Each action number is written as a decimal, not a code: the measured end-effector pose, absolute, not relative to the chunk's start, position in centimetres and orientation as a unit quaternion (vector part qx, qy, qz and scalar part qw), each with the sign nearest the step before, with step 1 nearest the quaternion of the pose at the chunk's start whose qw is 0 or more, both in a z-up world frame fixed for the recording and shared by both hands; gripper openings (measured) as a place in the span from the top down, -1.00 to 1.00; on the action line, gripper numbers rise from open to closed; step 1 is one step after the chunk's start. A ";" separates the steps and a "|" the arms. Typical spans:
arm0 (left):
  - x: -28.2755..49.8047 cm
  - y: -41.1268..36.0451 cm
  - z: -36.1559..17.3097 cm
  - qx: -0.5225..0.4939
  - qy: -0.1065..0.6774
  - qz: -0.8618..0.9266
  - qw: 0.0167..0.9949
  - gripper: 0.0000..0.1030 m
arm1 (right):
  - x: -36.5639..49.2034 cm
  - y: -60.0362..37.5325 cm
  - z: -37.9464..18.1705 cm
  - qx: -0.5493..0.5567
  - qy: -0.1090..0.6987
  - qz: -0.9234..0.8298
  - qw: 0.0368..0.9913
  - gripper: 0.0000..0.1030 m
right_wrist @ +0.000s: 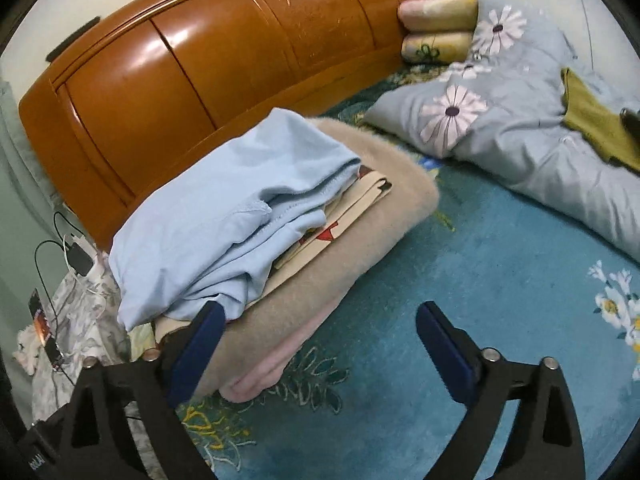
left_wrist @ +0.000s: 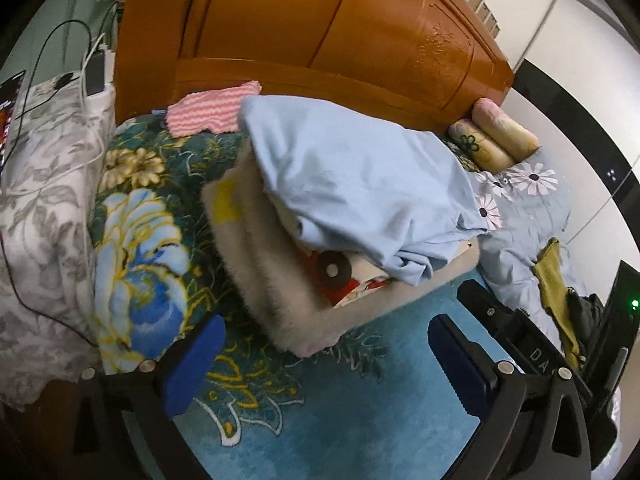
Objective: Fold clothes
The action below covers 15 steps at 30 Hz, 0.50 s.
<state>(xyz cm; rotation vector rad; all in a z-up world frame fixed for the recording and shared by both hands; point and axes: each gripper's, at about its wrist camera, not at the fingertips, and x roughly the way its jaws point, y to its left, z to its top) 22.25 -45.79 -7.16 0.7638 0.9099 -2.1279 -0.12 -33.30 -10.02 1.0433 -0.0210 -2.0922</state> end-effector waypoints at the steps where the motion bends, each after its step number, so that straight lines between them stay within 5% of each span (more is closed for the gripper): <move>1: 22.3 -45.7 -7.3 0.294 0.349 -0.819 0.348 -1.00 | -0.1 -33.4 -9.9 0.404 -0.006 -0.826 0.393 -1.00; 15: 22.3 -44.7 -8.9 0.281 0.275 -0.811 0.434 -1.00 | 1.6 -34.3 -7.5 0.315 0.039 -0.850 0.420 -1.00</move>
